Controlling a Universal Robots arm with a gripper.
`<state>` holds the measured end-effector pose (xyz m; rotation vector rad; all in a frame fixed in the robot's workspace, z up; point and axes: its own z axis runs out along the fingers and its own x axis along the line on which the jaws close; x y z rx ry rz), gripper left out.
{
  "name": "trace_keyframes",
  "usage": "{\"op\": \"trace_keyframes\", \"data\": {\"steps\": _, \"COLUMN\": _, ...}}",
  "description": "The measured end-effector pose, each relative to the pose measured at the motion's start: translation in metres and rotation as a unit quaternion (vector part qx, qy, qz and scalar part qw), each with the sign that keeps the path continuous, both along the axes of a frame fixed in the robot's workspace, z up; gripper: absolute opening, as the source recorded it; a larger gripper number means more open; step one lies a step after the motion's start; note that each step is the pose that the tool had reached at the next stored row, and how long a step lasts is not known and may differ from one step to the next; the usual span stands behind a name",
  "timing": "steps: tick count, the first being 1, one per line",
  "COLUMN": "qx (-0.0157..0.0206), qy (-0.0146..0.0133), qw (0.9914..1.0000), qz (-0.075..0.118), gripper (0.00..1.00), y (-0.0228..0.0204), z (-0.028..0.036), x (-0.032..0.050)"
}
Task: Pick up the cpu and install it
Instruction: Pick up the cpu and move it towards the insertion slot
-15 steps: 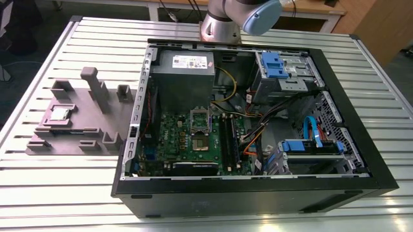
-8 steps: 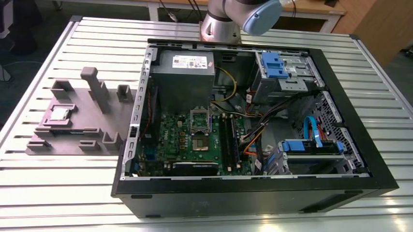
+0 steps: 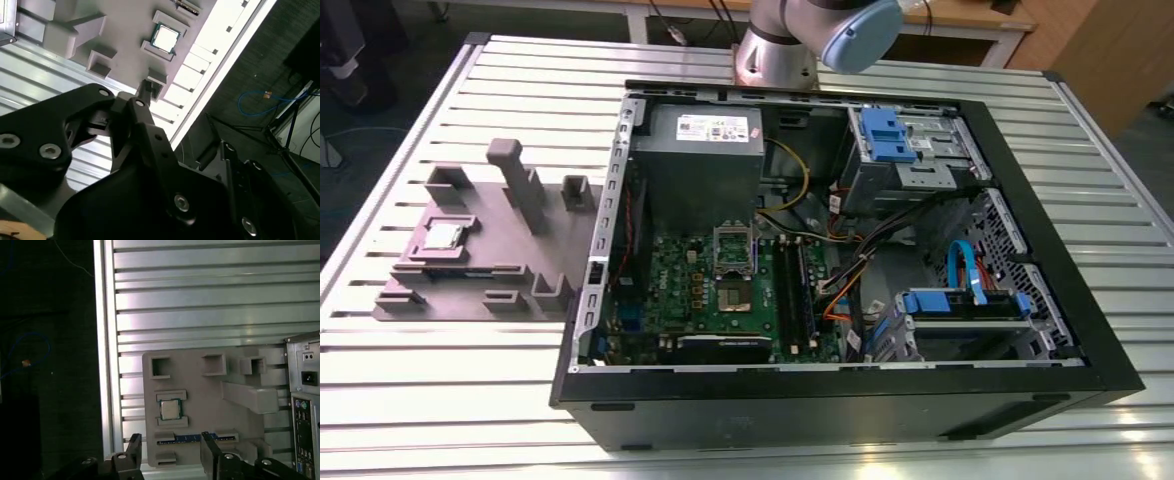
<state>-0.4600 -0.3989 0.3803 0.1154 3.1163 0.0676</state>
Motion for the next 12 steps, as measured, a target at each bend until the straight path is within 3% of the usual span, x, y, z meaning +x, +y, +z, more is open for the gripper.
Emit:
{"op": "trace_keyframes", "data": {"steps": 1, "qx": -0.0001, "qy": 0.0000, "qw": 0.99999, "qz": 0.005, "gripper": 0.54, "y": 0.0000, "z": -0.0009, "x": 0.0000}}
{"op": "trace_keyframes", "data": {"steps": 2, "qx": -0.0001, "qy": 0.0000, "qw": 0.99990, "qz": 0.014, "gripper": 0.60, "y": 0.0000, "z": -0.0023, "x": -0.0001}}
{"op": "trace_keyframes", "data": {"steps": 5, "qx": -0.0002, "qy": 0.0001, "qw": 0.99922, "qz": 0.039, "gripper": 0.60, "y": 0.0000, "z": -0.0071, "x": -0.0001}}
{"op": "trace_keyframes", "data": {"steps": 9, "qx": -0.0001, "qy": 0.0000, "qw": 0.99903, "qz": 0.044, "gripper": 0.60, "y": -0.0013, "z": -0.0145, "x": 0.0000}}
{"op": "trace_keyframes", "data": {"steps": 12, "qx": -0.0001, "qy": 0.0002, "qw": 0.99902, "qz": 0.044, "gripper": 0.60, "y": -0.0058, "z": -0.0197, "x": 0.0000}}
